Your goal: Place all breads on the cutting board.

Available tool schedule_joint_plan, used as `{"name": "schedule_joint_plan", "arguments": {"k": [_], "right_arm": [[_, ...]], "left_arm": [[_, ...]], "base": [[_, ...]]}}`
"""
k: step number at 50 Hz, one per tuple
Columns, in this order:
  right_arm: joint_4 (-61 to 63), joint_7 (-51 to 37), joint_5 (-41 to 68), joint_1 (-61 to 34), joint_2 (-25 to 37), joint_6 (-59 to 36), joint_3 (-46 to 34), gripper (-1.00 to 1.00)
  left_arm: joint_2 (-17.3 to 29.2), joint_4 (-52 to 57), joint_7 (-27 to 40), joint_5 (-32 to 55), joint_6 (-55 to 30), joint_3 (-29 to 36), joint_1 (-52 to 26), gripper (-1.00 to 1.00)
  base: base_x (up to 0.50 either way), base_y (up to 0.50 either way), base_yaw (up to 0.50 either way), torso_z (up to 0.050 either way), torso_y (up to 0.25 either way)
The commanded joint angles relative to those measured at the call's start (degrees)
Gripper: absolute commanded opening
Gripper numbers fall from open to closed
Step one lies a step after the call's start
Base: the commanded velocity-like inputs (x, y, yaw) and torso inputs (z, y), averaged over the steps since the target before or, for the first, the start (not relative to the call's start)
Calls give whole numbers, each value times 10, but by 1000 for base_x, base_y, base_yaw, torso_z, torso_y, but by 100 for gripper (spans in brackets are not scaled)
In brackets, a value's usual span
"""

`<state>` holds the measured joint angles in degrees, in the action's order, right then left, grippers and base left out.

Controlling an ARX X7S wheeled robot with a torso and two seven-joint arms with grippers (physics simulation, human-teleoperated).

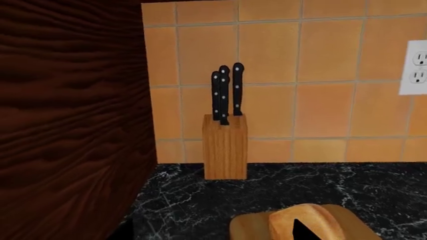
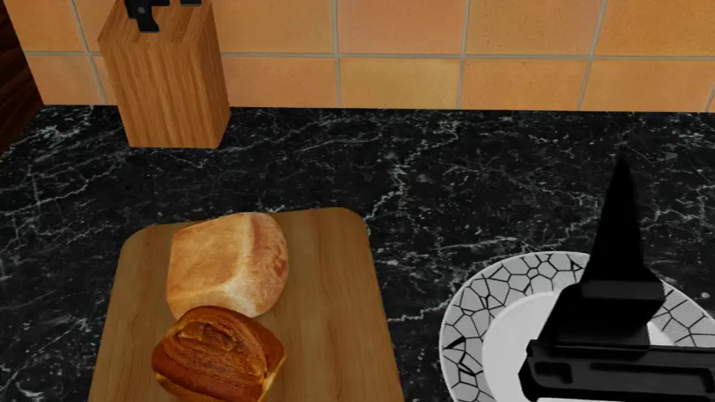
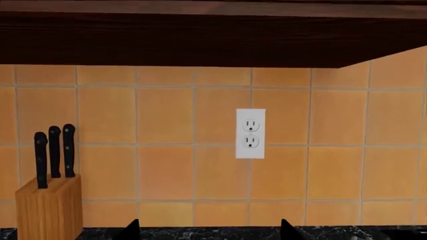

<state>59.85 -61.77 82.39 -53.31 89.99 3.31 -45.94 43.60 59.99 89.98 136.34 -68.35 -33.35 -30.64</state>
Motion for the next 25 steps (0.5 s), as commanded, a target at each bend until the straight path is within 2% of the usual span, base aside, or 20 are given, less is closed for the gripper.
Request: {"name": "schedule_joint_plan", "arguments": {"k": [1, 13, 25], "right_arm": [[1, -11, -98, 62, 0, 46, -57, 100], [1, -16, -141, 85, 0, 68, -78, 100], [1, -26, -150, 87, 0, 72, -78, 100]], "left_arm": [[-23, 0, 0, 26, -41, -83, 44, 100], [-28, 0, 0, 62, -58, -146, 76, 100], [-27, 0, 0, 67, -57, -156, 76, 100]], "base": [[0, 0, 0, 0, 0], [0, 0, 0, 0, 0], [0, 0, 0, 0, 0]]}}
